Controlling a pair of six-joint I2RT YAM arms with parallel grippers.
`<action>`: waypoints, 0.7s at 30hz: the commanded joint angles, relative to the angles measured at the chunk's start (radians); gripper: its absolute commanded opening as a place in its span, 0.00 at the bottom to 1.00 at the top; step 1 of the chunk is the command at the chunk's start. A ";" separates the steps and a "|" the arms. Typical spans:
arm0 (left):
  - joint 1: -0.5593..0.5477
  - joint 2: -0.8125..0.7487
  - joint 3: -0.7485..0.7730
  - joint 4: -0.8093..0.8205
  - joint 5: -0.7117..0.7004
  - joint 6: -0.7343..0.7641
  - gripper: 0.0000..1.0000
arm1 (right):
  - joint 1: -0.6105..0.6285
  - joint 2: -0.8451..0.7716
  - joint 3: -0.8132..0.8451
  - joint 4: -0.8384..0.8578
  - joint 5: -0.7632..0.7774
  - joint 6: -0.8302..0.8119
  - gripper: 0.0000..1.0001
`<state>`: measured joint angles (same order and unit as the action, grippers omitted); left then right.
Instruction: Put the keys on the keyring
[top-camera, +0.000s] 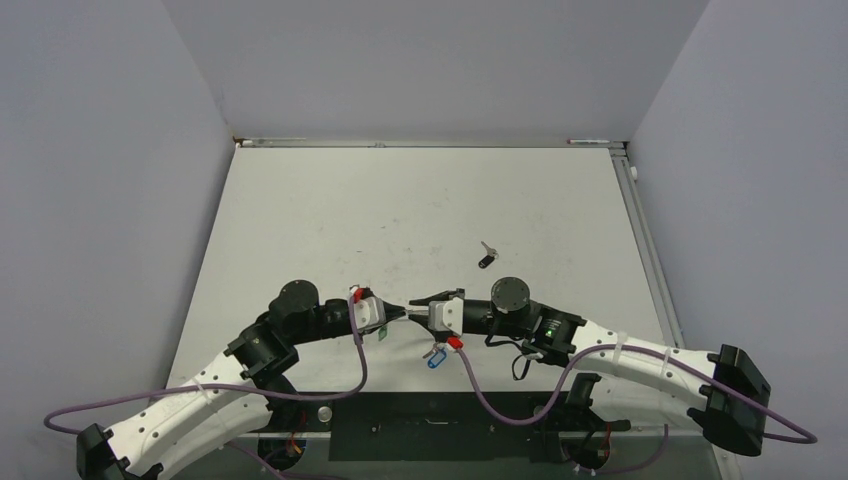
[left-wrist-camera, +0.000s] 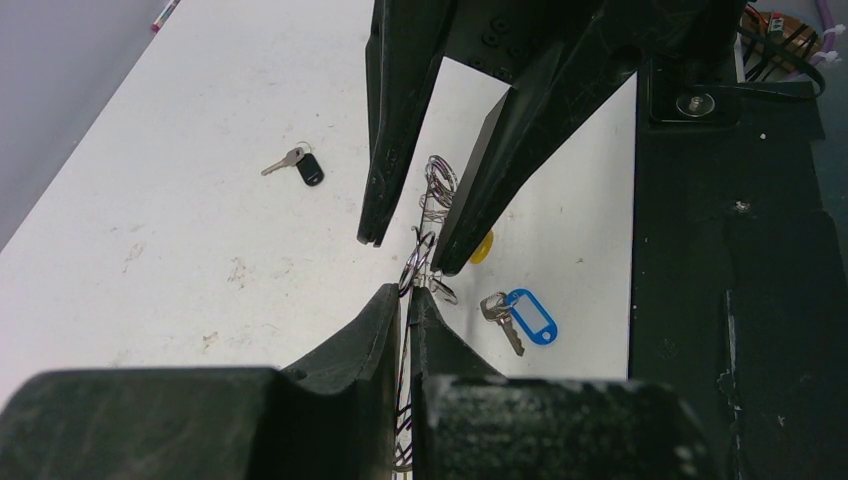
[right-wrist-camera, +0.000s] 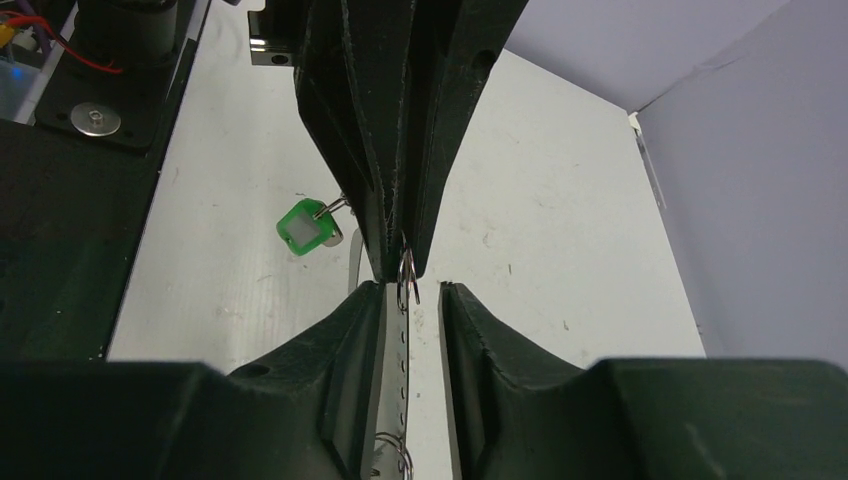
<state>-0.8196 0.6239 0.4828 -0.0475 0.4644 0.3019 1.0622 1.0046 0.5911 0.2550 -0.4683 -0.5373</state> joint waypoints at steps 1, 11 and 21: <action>0.005 -0.016 0.013 0.083 -0.003 -0.009 0.00 | 0.006 0.004 0.027 0.051 -0.026 0.011 0.24; 0.005 -0.009 0.013 0.078 -0.006 -0.006 0.00 | 0.006 0.005 0.029 0.053 -0.042 0.010 0.10; 0.002 0.008 0.019 0.049 -0.046 0.029 0.00 | 0.025 -0.046 0.054 0.011 -0.059 0.017 0.07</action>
<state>-0.8185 0.6319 0.4828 -0.0483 0.4549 0.3004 1.0630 1.0103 0.5934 0.2386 -0.4767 -0.5339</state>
